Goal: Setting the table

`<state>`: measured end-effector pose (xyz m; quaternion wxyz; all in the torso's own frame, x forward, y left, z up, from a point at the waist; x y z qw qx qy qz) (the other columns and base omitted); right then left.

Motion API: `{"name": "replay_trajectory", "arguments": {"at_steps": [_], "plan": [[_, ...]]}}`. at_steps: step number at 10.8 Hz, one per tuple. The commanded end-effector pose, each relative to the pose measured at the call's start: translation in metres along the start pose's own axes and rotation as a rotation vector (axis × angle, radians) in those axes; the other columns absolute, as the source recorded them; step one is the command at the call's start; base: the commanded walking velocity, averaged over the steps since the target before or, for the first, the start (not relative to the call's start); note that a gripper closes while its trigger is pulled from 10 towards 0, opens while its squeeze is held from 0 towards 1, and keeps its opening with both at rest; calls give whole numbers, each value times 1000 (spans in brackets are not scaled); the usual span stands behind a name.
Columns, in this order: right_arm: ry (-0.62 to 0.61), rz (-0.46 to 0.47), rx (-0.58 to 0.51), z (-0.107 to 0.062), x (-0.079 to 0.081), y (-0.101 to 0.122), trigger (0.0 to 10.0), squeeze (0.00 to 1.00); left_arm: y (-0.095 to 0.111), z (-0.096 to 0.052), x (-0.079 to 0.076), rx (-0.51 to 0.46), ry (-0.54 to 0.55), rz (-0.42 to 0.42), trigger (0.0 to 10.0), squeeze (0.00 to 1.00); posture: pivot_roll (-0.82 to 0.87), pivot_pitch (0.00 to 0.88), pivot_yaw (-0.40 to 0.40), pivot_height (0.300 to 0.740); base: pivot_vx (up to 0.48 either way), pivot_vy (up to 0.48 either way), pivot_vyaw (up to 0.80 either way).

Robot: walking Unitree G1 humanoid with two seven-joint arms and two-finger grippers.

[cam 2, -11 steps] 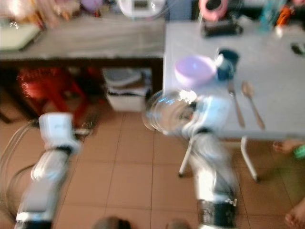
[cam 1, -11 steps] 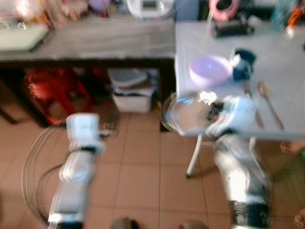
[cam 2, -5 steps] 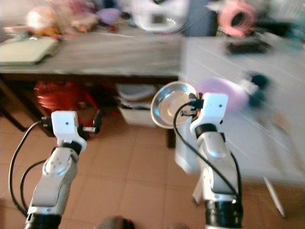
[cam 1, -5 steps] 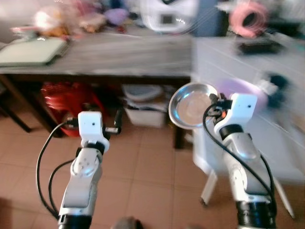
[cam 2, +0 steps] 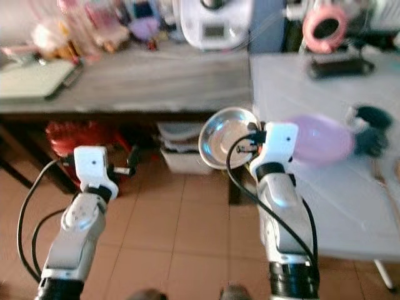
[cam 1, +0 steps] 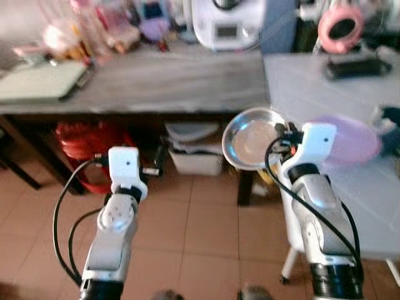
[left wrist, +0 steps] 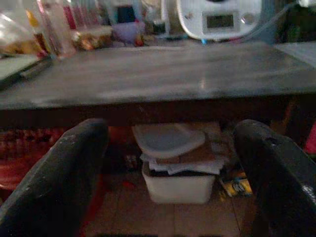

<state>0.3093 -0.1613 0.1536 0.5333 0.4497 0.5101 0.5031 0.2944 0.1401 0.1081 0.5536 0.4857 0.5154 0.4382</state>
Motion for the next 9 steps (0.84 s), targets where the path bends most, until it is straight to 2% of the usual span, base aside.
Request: {"name": "replay_trajectory", "arguments": {"at_steps": [1, 2, 6, 9], "plan": [[33, 14, -17, 1, 10, 4, 0, 0, 0, -2, 11, 3, 24, 30, 10000, 0, -88, 0, 85, 740, 251, 409, 0], [34, 11, -13, 2, 10, 2, 0, 0, 3, -1, 8, -7, 8, 73, 10000, 0, -88, 2, 87, 740, 352, 326, 0], [35, 2, -23, 10, 8, 5, 0, 0, 4, -3, -2, -23, -40, 101, 10000, 0, -84, 7, 85, 740, 466, 0, 0], [35, 1, -29, 13, 7, 6, 0, 0, 4, -2, -3, -21, -45, 91, 10000, 0, -86, 9, 85, 740, 480, 0, 0]]}}
Point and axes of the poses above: a point about 5 cm out from each wrist's last joint towards the gripper, its own z axis pointing out of the wrist towards the gripper, its own y axis along the axis of the wrist's last joint, x = y × z, the point moved 2 cm from there along z, pointing out of the wrist towards the gripper, and after that the axes turned 8 degrees about -z, right-handed, at the moved point
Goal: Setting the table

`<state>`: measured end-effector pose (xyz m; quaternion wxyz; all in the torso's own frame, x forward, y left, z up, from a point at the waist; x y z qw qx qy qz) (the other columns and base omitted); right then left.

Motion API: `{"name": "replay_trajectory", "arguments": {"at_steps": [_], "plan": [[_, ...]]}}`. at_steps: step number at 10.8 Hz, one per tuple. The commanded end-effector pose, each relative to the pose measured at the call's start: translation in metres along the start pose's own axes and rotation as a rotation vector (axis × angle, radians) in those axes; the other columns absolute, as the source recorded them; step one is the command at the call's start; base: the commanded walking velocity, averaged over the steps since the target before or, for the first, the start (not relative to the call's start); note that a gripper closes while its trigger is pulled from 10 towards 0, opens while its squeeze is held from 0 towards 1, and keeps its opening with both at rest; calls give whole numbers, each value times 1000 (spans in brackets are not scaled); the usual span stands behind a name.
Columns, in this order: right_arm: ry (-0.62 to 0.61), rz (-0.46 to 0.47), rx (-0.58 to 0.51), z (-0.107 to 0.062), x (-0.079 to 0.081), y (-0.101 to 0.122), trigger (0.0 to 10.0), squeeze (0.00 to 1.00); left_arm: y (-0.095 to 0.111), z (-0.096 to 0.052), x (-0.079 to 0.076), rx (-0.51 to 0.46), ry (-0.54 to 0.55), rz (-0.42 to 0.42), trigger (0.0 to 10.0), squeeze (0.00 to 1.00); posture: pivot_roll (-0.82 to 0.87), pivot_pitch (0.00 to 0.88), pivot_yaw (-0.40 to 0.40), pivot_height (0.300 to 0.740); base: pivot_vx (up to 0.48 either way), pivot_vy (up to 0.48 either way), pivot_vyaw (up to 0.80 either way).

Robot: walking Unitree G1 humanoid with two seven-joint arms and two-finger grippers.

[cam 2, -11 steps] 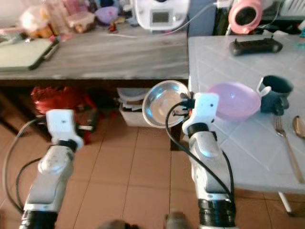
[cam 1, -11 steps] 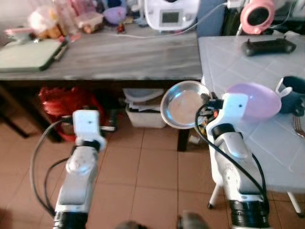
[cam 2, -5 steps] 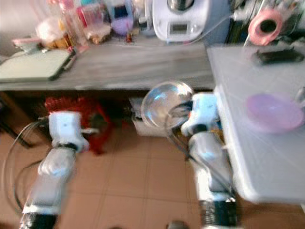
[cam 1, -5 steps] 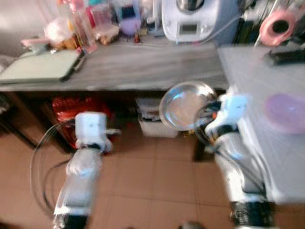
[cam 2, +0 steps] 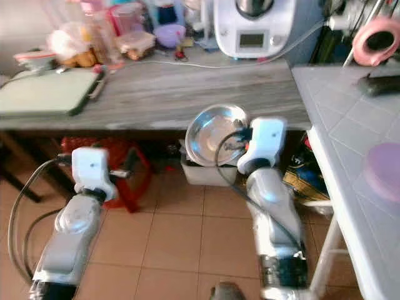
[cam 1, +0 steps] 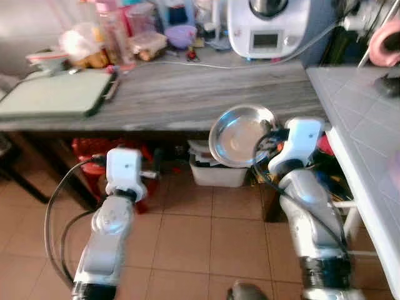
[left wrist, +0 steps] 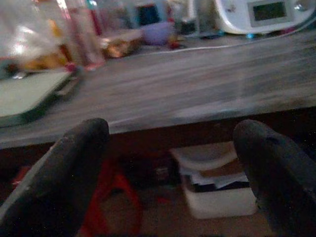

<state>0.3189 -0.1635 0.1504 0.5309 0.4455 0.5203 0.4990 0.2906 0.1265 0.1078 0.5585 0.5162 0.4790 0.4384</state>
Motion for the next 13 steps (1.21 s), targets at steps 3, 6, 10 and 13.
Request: {"name": "replay_trajectory", "arguments": {"at_steps": [3, 6, 10, 13], "plan": [[18, 20, -39, 8, 9, 10, 0, 0, 5, -2, 10, -17, 24, 21, 10000, 0, -80, 14, 82, 740, 480, 0, 0], [24, 62, -3, 14, 9, 4, 7843, 0, 5, -2, 11, -14, 34, 7, 10000, 0, -75, 20, 82, 740, 467, 0, 0], [-11, 143, 133, 16, 9, -24, 10000, 0, 1, -7, 19, 2, 77, -21, 10000, 0, -64, 27, 85, 740, 0, 0, 0], [-18, 194, 271, 20, 16, -45, 10000, 0, -3, -11, 18, 30, 64, -43, 10000, 0, -53, 29, 79, 740, 0, 0, 0]]}}
Point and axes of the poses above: a point about 5 cm out from each wrist's last joint towards the gripper, its own z axis pointing out of the wrist towards the gripper, its own y axis along the axis of the wrist's last joint, x = y × z, the point moved 2 cm from there along z, pointing out of the wrist towards the gripper, and after that the axes turned 8 degrees about -z, right-handed, at the moved point
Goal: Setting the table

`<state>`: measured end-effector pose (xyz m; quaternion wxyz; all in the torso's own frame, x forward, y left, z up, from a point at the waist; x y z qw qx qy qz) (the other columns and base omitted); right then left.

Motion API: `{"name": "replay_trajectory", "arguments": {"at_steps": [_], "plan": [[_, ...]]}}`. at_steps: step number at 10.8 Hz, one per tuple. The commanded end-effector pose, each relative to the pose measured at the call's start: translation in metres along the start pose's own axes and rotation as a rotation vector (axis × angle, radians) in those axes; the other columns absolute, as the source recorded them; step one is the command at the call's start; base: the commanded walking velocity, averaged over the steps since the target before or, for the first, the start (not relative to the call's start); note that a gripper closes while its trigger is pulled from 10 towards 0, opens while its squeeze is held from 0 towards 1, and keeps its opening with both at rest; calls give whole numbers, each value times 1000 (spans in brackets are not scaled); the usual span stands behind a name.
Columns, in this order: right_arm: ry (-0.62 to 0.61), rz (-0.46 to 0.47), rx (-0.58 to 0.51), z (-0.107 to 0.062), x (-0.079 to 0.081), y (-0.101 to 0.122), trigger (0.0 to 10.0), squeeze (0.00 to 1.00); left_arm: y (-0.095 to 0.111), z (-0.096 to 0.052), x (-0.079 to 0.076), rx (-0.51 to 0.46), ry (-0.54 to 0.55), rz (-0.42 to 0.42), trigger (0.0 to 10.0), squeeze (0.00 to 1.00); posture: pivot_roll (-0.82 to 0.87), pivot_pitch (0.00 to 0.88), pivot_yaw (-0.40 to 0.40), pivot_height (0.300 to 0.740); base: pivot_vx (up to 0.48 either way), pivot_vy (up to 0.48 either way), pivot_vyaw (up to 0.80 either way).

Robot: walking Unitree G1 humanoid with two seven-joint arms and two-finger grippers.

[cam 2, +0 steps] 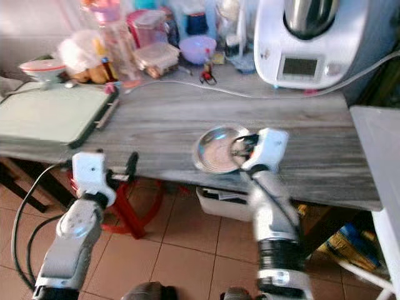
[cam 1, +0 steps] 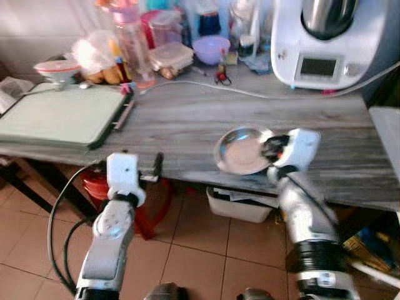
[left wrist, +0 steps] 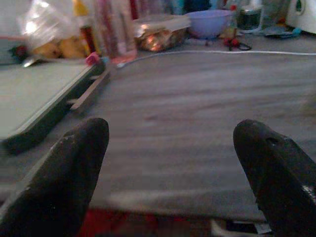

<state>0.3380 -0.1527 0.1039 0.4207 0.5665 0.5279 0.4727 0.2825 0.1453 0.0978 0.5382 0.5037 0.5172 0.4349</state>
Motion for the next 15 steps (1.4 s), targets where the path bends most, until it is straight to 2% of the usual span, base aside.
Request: {"name": "replay_trajectory", "arguments": {"at_steps": [1, 2, 3, 8, 11, 13, 15], "plan": [[28, 0, 25, 3, 7, -2, 10000, 0, 4, -1, -1, -8, -9, 2, 10000, 0, -54, 29, 79, 740, 0, 0, 0], [43, 11, 38, 5, 10, -4, 10000, 71, 3, -1, -2, -3, -16, 0, 10000, 0, -54, 30, 79, 740, 0, 0, 0], [39, 18, 43, 9, 10, -5, 10000, 988, 3, 0, -5, -3, -27, -3, 10000, 0, -54, 28, 79, 740, 0, 0, 0], [6, 19, -24, 29, 9, 14, 10000, 1000, 0, -2, -15, 8, -64, -31, 10000, 0, -54, 35, 75, 740, 0, 0, 0], [18, 28, -64, 31, 11, 22, 10000, 1000, 0, -3, -12, 12, -52, -43, 10000, 0, -46, 38, 71, 740, 0, 0, 0], [40, -88, -229, 10, 11, 46, 10000, 1000, 3, -6, -7, 2, -22, -74, 10000, 0, -47, 36, 70, 740, 0, 0, 0], [31, -169, -303, -18, 7, 48, 10000, 1000, 3, -6, -8, -1, -33, -116, 10000, 0, -60, 25, 67, 740, 0, 0, 0]]}}
Point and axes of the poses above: a point about 5 cm out from each wrist's last joint towards the gripper, its own z axis pointing out of the wrist towards the gripper, its own y axis along the axis of the wrist's last joint, x = y × z, the point moved 2 cm from there along z, pointing out of the wrist towards the gripper, and after that the axes turned 8 degrees about -z, right-handed, at the moved point
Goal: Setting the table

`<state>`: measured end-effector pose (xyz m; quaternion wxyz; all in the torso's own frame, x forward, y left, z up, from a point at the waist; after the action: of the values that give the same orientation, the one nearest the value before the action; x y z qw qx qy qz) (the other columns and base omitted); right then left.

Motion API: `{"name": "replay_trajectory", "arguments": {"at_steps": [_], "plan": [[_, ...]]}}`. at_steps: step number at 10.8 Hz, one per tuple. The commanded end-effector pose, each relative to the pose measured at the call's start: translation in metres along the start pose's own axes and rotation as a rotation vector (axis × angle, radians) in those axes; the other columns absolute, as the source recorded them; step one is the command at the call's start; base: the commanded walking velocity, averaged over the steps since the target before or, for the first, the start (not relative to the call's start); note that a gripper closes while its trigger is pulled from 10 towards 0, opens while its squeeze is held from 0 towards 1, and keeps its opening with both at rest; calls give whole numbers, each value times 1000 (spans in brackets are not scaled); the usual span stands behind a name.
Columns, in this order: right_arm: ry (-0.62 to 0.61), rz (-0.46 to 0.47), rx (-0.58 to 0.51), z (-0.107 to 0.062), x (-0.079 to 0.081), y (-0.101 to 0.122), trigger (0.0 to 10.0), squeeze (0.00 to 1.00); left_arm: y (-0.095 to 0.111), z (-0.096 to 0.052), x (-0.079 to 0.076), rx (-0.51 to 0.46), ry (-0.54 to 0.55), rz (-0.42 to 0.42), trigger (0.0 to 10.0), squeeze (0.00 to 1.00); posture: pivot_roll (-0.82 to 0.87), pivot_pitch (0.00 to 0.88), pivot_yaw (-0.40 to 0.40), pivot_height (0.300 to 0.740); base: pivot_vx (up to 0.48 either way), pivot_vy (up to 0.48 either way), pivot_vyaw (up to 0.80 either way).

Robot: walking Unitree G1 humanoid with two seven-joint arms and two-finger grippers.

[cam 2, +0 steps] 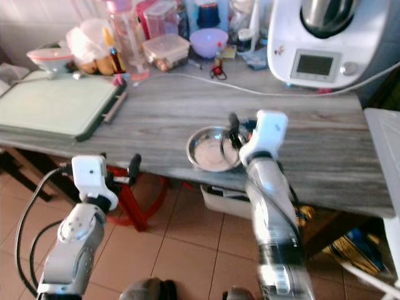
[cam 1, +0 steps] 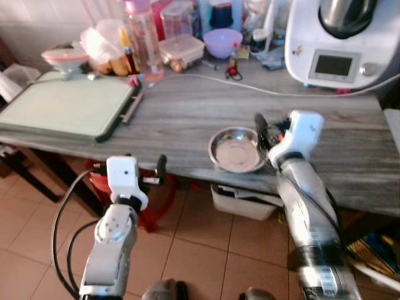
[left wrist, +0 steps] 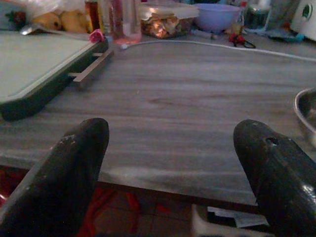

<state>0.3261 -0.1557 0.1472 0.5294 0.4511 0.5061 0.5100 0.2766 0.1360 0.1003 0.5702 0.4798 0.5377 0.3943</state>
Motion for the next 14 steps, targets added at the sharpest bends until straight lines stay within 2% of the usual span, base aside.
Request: {"name": "replay_trajectory", "arguments": {"at_steps": [1, 2, 3, 4, 5, 6, 8, 11, 13, 14], "plan": [[11, -21, -33, -2, 3, 9, 10000, 1000, 2, -1, 2, -1, 0, -5, 10000, 0, -60, 25, 67, 740, 0, 0, 0], [6, -81, -30, -16, -3, 4, 10000, 1000, -1, -3, 1, 5, -5, -34, 10000, 0, -74, 11, 66, 740, 0, 0, 0], [2, -112, -40, -23, -6, 3, 10000, 0, -2, -5, 1, 7, 3, -37, 10000, 0, -77, 0, 64, 740, 0, 0, 0], [-15, -149, -16, -37, -12, -6, 10000, 0, -3, -7, 2, 12, -17, -56, 10000, 0, -84, 0, 63, 740, 0, 0, 0], [-15, -163, 13, -43, -14, -12, 10000, 0, -1, -6, 2, 6, -27, -54, 10000, 0, -88, 0, 60, 740, 0, 0, 0], [-27, -149, 38, -45, -16, -17, 10000, 0, 0, -5, 3, -1, -29, -45, 10000, 0, -89, 0, 60, 740, 0, 0, 0], [-13, -142, 49, -46, -16, -19, 10000, 0, 0, -3, 2, -3, -39, -35, 10000, 0, -91, 0, 61, 740, 0, 0, -794], [-37, -142, 71, -54, -19, -25, 10000, 0, -16, -15, 0, 62, -55, -53, 10000, 0, -124, 0, 93, 740, 0, 0, -769], [-77, -157, 114, -62, -26, -35, 10000, 0, -21, -14, 1, 81, -60, -58, 10000, 0, -141, 0, 101, 740, 0, -156, 0], [-86, -155, 110, -59, -30, -34, 10000, 0, -20, -12, 0, 74, -62, -52, 10000, 0, -141, 0, 101, 740, 0, -337, 0]]}}
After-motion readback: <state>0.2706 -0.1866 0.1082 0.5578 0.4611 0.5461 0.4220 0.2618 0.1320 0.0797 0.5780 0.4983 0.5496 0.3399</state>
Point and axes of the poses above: a point about 5 cm out from each wrist's last joint towards the gripper, its own z axis pointing out of the wrist towards the gripper, its own y axis along the axis of the wrist's last joint, x = y × z, the point moved 2 cm from there along z, pointing out of the wrist towards the gripper, and after that the axes turned 8 degrees about -z, right-handed, at the moved point
